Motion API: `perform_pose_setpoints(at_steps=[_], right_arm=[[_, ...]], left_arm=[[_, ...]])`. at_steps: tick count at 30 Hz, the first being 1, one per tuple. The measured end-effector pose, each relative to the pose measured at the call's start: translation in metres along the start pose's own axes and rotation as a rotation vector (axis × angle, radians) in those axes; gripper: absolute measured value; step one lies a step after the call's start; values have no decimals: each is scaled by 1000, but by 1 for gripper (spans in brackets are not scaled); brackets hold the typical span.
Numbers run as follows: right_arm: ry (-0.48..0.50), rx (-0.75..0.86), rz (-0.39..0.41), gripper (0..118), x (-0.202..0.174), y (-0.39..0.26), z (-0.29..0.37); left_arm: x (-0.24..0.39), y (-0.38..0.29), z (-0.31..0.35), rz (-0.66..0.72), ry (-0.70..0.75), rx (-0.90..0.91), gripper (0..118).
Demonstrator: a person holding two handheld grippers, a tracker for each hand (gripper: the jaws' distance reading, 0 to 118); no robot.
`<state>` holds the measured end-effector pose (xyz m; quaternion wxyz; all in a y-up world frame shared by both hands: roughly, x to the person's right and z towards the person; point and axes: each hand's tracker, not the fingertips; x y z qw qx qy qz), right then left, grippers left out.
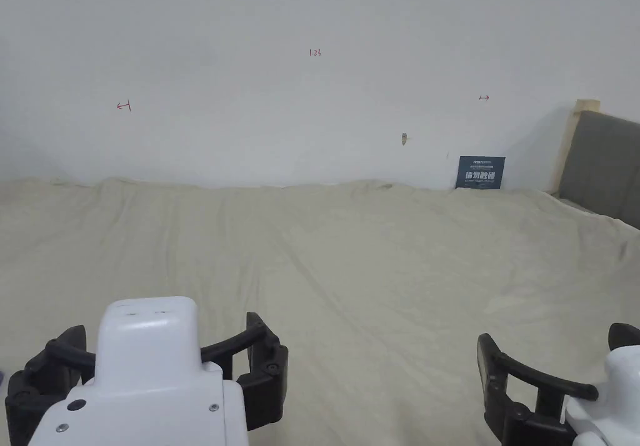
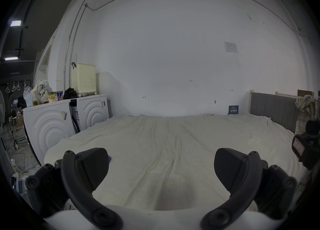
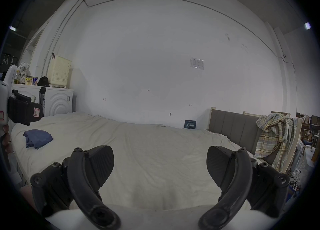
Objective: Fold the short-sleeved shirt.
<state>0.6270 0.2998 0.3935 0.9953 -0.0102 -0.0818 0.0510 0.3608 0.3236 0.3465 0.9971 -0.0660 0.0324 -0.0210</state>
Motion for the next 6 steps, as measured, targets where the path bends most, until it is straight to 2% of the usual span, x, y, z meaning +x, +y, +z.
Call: perform_pose_setpoints(at_steps=[6], right_arm=[[-1,2,4,110,0,0,1]], left_arm=[[0,1,1,19,-41,-12,118]])
